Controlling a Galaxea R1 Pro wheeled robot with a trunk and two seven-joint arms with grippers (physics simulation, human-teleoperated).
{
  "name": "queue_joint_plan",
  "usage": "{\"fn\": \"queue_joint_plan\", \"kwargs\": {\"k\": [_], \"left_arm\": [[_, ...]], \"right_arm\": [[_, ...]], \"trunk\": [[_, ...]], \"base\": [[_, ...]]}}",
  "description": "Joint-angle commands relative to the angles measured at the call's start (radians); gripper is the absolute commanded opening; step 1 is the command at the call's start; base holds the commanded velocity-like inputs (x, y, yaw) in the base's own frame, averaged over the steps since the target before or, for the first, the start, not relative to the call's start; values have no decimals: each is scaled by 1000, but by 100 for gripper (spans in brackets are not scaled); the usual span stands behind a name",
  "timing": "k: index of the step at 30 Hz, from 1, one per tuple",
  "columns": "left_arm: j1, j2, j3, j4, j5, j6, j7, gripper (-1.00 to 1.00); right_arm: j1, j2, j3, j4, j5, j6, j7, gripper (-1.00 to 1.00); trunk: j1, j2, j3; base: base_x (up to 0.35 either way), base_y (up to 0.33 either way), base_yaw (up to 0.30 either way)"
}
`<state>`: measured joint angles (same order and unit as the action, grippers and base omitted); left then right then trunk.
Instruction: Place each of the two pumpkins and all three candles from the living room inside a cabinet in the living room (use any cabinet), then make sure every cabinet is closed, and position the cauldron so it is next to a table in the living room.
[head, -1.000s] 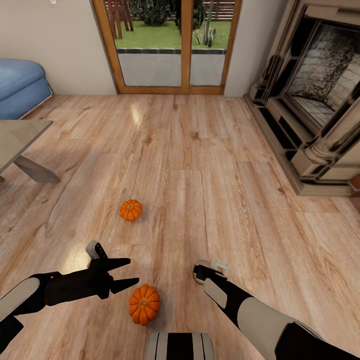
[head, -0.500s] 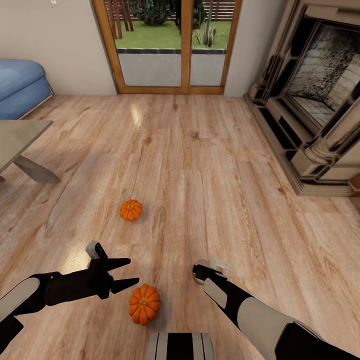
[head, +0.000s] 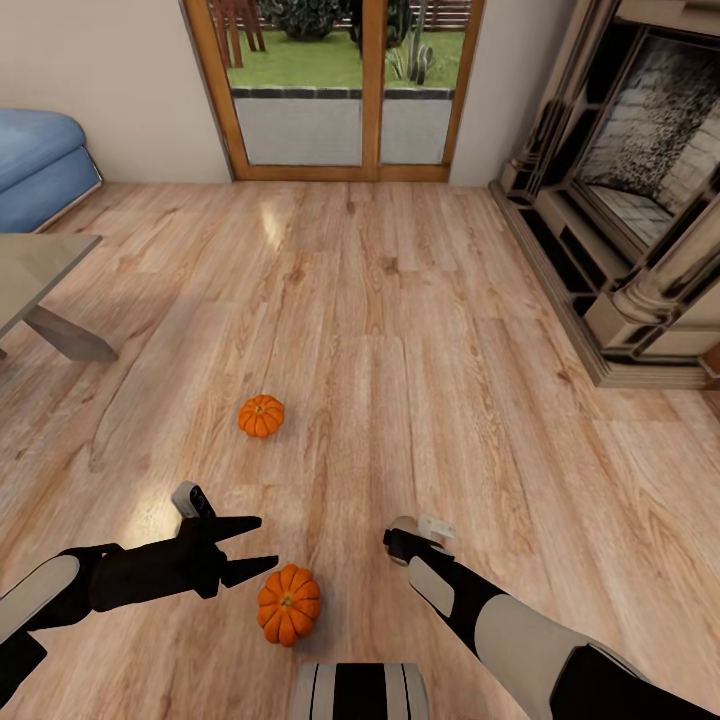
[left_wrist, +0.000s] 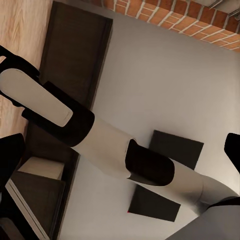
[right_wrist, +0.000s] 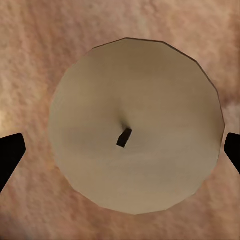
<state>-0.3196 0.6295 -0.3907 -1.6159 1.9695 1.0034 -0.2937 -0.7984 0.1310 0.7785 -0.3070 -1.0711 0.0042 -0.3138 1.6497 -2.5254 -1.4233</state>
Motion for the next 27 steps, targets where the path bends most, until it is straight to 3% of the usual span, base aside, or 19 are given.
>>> {"fn": "queue_joint_plan", "kwargs": {"k": [1, 11, 15, 24, 27], "left_arm": [[-1, 1, -2, 1, -7, 0, -10, 100], [-1, 1, -2, 1, -7, 0, -10, 100], [-1, 1, -3, 1, -7, 0, -10, 100], [-1, 1, -3, 1, -8, 0, -10, 100], [-1, 1, -3, 1, -8, 0, -10, 100]], "right_arm": [[-1, -1, 8, -1, -7, 0, -7, 100], [-1, -1, 8, -1, -7, -6, -7, 100], [-1, -1, 8, -1, -7, -38, -7, 100], [-1, -1, 8, -1, -7, -43, -7, 100], [-1, -1, 8, -1, -7, -43, -7, 100]], "trunk": [[0, 0, -1], [0, 0, -1], [2, -1, -16], [2, -1, -16], [3, -2, -28]], "base": [[0, 0, 0], [0, 0, 0], [0, 0, 0], [0, 0, 0], [0, 0, 0]]}}
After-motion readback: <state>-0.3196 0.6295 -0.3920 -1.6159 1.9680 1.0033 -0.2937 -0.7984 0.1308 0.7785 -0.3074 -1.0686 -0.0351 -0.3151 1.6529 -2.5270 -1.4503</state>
